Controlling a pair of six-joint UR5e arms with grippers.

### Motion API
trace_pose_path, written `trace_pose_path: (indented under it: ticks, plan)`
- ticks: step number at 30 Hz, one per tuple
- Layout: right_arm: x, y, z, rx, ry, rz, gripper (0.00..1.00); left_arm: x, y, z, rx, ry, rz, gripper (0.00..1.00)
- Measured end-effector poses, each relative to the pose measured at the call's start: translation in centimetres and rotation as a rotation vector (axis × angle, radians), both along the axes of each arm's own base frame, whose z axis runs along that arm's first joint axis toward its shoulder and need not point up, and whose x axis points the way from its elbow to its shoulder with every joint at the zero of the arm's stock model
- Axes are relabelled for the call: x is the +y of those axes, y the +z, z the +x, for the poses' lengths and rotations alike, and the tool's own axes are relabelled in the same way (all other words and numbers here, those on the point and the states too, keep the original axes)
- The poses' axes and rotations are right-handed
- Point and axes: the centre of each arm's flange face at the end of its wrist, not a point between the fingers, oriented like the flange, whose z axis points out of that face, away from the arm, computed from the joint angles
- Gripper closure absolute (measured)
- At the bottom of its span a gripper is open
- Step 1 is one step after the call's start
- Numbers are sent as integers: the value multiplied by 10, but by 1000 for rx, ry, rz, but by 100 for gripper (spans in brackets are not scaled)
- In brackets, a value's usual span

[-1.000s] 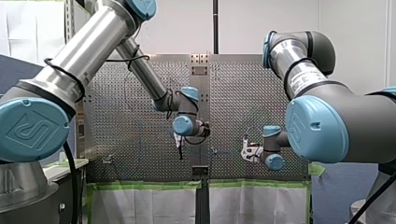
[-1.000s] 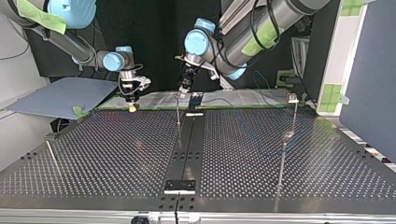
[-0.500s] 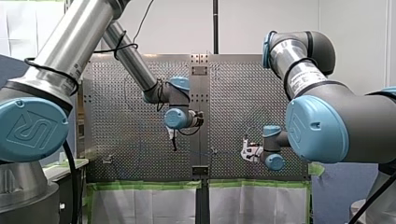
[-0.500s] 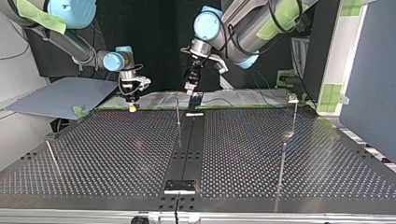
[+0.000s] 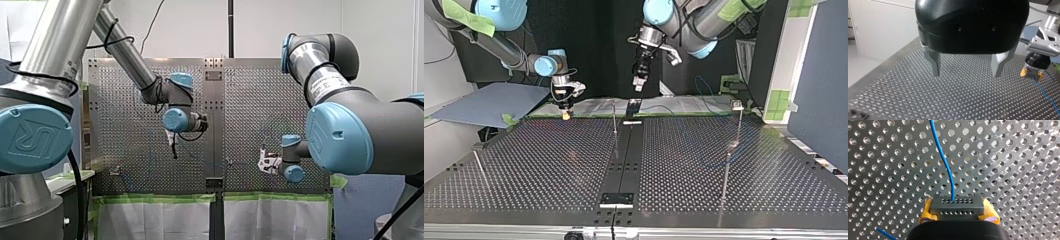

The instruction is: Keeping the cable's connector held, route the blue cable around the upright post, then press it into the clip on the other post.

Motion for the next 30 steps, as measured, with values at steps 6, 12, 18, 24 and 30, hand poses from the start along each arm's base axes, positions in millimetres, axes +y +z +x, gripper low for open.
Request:
trace_pose_path:
  ticks: [6,12,18,24,30]
  plan:
    - [0,0,0,0,-1,2,100,15,10,-19,-24,3,-19,2]
    - [-1,-1,-3,4,-6,5,100,30,16,-38,-30,5,-34,2]
    - [-5,0,-6,-9,-10,15,100,47,20,-59,-30,6,-42,2]
    - [-6,0,-7,-13,-13,18,100,59,21,-75,-32,6,-41,2]
    - [-6,0,-7,-13,-13,17,100,60,22,-77,-32,6,-41,2]
